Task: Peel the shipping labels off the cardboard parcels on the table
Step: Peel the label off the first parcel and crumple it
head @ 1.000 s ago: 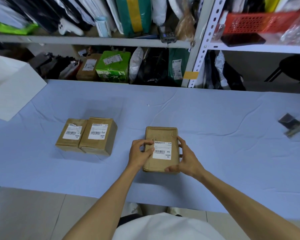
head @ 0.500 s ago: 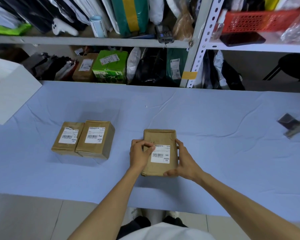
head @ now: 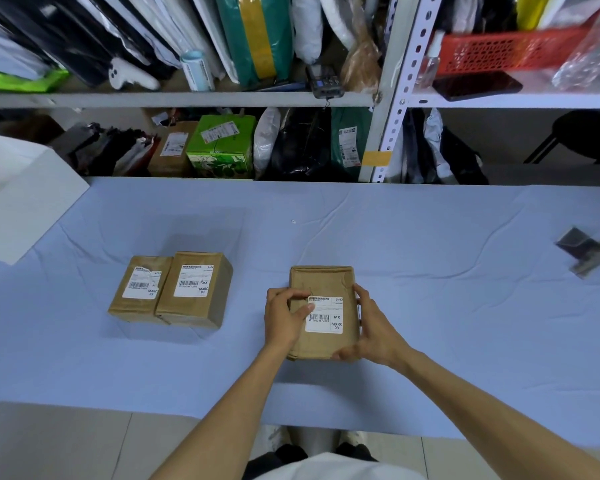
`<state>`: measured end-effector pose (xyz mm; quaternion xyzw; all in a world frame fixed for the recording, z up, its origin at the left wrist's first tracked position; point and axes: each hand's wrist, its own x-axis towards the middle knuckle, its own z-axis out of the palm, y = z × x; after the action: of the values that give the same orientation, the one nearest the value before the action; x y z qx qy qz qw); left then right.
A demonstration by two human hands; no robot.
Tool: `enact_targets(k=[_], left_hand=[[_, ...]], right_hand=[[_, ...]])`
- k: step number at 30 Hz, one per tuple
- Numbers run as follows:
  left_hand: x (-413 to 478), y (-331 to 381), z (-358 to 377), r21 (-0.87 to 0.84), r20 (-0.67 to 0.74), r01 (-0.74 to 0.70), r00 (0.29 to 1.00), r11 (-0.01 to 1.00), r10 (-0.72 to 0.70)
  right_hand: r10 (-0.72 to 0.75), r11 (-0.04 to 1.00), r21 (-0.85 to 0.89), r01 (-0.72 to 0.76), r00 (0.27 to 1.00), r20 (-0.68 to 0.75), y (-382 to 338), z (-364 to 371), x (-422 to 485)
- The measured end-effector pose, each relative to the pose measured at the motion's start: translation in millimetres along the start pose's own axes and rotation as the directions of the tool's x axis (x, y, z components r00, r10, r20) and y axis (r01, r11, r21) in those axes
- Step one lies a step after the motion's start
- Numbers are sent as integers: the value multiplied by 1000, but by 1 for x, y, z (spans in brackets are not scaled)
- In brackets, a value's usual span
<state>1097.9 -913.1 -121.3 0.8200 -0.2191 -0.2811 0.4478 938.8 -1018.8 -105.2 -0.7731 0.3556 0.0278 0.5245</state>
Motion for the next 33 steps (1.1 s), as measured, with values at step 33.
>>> enact_targets(k=[33], left_hand=[[4,3,0,-12,9,13,1000,1000,-12]], right_hand=[[-50,996,-71,52,998,39,3,4,0]])
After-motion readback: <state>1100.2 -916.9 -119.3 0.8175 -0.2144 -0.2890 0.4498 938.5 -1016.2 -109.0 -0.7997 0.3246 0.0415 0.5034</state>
